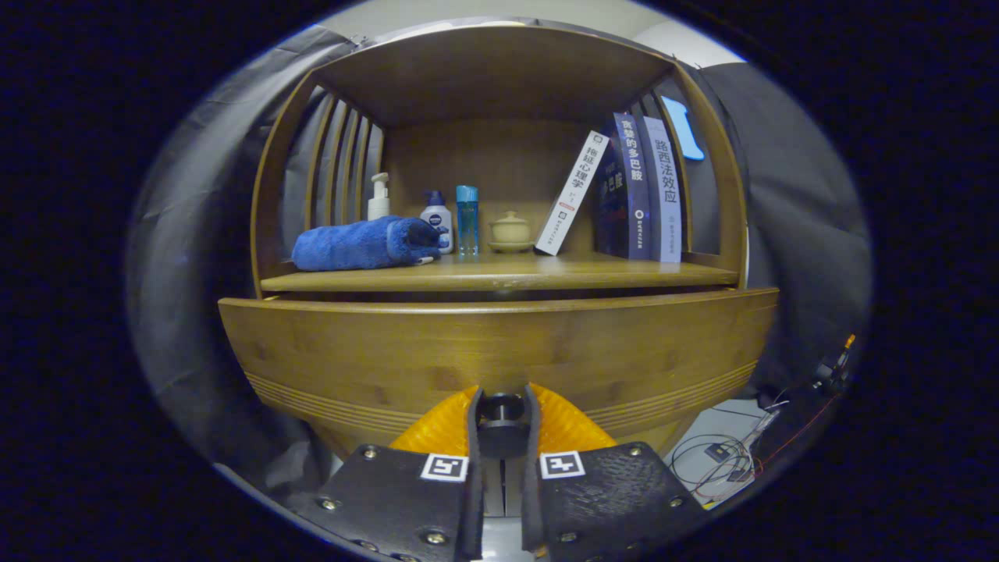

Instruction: Pull open the drawer, take out the items inside it, and place them on the countertop above the cabinet.

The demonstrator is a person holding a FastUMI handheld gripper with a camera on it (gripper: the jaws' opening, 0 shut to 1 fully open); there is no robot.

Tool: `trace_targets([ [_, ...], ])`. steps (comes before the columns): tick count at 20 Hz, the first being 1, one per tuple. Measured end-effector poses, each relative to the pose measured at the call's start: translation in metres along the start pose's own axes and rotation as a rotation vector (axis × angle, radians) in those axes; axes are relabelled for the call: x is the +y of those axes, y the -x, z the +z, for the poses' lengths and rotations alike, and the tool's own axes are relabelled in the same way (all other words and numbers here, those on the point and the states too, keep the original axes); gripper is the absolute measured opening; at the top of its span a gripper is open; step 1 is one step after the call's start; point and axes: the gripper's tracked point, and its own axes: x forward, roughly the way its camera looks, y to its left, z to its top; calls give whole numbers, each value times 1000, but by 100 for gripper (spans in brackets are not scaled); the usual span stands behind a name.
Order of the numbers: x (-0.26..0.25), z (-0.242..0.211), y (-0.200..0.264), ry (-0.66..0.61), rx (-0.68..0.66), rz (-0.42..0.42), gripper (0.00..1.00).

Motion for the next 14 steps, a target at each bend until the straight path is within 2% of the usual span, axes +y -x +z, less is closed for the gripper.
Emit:
trace_targets([
  [9, -5, -19, 74, 32, 15, -1, 19],
  [10, -3, -18, 82, 30, 13, 4, 19],
  [12, 3, 11, 101, 40, -74, 25, 19],
  [13, -2, 24, 101, 78, -112, -11, 6],
  [14, -9, 30, 98, 117, -114, -58, 7],
])
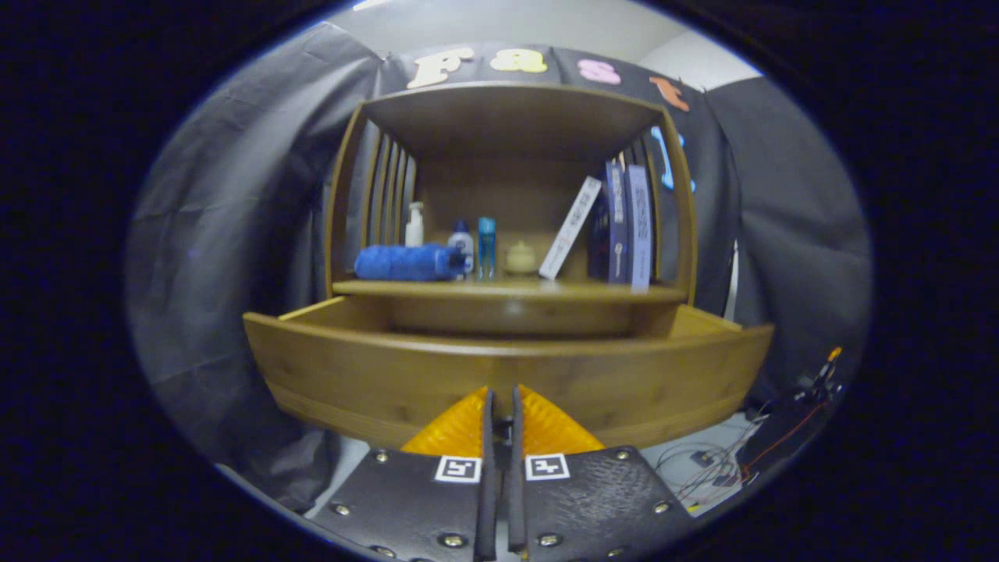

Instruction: Pull open the drawer, take out the items inside it, and place them on the countertop above the cabinet.

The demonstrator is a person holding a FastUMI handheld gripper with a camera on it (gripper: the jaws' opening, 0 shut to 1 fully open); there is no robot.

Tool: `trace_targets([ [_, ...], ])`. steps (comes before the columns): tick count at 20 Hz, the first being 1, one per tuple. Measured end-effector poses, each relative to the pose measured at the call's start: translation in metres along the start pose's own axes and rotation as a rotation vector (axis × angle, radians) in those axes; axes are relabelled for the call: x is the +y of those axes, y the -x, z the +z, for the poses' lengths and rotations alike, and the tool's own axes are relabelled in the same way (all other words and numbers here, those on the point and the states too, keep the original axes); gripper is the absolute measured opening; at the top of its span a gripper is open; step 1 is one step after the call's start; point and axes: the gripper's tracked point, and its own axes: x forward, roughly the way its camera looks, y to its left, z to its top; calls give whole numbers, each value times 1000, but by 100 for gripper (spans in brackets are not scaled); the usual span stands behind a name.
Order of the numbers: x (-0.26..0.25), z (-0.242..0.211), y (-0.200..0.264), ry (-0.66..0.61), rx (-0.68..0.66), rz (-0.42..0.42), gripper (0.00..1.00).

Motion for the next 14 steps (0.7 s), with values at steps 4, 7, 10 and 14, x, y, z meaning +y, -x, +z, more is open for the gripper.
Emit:
trace_targets([
  [4, 5, 1, 4, -70, 1, 16, 7],
  [7, -1, -22, -8, -175, 69, 16, 18],
  [10, 17, -26, -9, -222, 66, 84, 36],
  [14, 18, -33, -9, -141, 47, 51, 54],
])
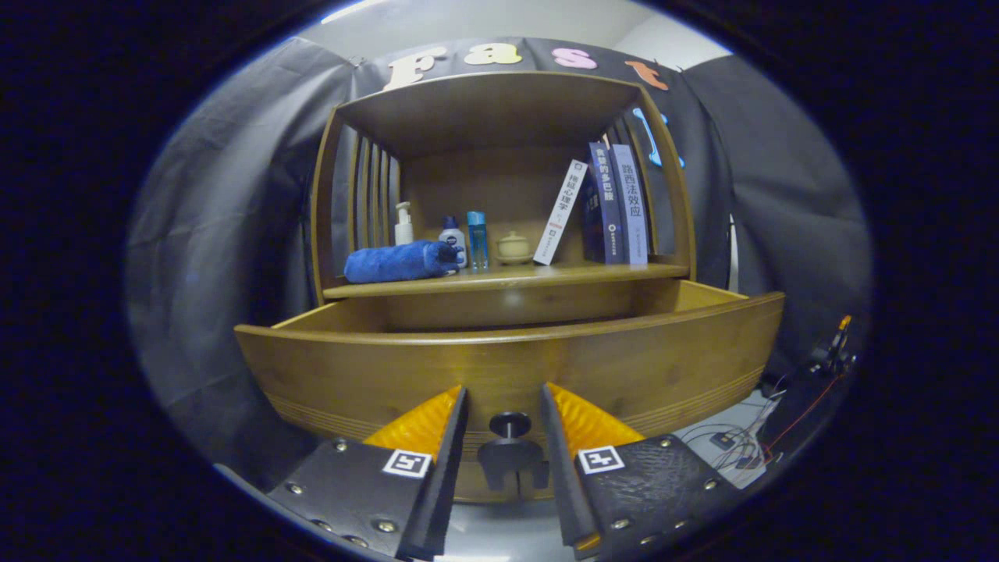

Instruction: Pull open the drawer, take out the items inside it, and place them on the countertop above the cabinet.

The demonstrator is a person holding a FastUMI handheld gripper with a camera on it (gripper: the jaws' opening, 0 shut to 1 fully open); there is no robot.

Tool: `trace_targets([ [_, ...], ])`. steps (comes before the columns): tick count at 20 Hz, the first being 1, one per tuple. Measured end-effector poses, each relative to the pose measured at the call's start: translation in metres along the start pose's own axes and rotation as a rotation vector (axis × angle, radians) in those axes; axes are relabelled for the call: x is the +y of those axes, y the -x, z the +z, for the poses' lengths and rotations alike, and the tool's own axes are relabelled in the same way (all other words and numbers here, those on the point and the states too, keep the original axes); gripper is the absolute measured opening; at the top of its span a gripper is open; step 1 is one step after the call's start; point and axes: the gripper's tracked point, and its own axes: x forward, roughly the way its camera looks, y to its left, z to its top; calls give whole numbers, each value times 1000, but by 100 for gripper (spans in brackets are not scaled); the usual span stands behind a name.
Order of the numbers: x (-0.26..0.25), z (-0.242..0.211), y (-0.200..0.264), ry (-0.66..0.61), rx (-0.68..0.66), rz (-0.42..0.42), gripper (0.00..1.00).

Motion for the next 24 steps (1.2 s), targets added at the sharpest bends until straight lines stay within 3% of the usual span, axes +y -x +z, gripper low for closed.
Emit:
trace_targets([
  [3, 0, -31, 0, 19, 107, -18, 54],
  [6, -6, -29, 3, 17, 24, -33, 38],
  [9, -2, -30, 5, -44, 48, -22, 27],
  [18, 5, -35, 52, 36, 88, 47, 27],
  [23, -8, 62, 67, -31, -38, 39, 92],
  [24, -12, 77, 65, -36, -39, 23, 92],
])
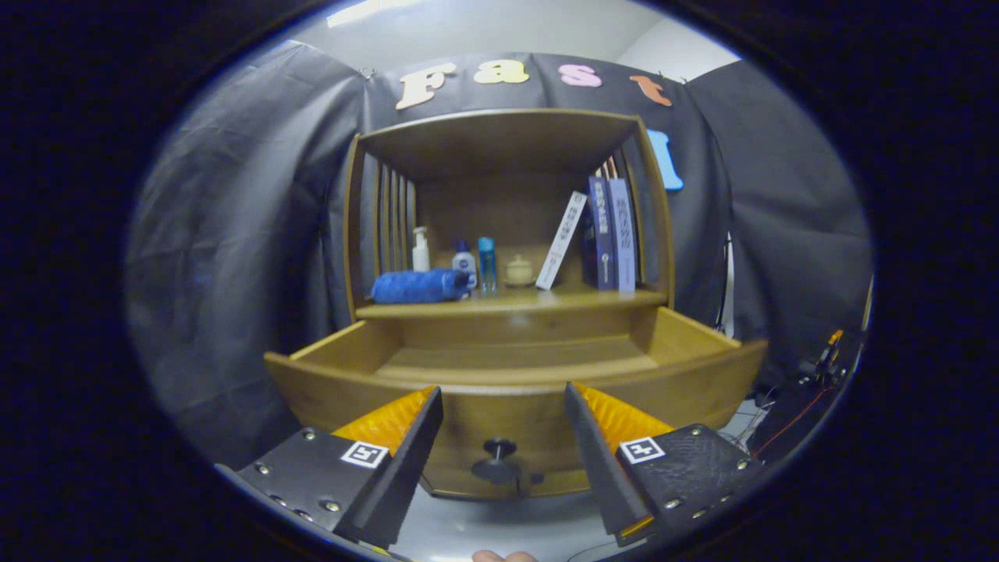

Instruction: Pull open the drawer, take out the items inside it, and place them on the countertop above the cabinet.

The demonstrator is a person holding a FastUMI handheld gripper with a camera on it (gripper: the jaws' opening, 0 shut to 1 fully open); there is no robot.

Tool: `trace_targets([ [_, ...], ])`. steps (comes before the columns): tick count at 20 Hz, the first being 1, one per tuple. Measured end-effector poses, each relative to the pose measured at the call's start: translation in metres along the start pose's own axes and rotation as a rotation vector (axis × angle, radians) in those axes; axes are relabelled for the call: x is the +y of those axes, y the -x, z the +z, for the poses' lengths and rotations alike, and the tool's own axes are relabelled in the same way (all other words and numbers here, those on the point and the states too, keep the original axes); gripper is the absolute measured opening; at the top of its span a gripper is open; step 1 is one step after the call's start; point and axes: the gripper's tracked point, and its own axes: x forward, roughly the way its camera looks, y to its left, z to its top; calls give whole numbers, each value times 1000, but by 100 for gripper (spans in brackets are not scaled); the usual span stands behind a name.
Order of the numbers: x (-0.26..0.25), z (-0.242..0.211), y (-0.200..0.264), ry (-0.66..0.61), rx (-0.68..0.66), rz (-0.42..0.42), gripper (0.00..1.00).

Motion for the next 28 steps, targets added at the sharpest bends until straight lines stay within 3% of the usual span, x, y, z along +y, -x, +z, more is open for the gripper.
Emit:
trace_targets([
  [2, -10, 19, -15, -10, 54, -57, 92],
  [4, -17, 15, -37, -25, 188, -106, 93],
  [7, -7, 5, -63, 8, 351, -82, 98],
  [14, -1, -58, -99, 75, 726, -62, 99],
  [18, 10, -64, -110, 26, 766, -45, 99],
  [24, 15, -93, -117, 68, 897, -46, 99],
  [28, 16, -101, -125, 72, 912, -53, 99],
])
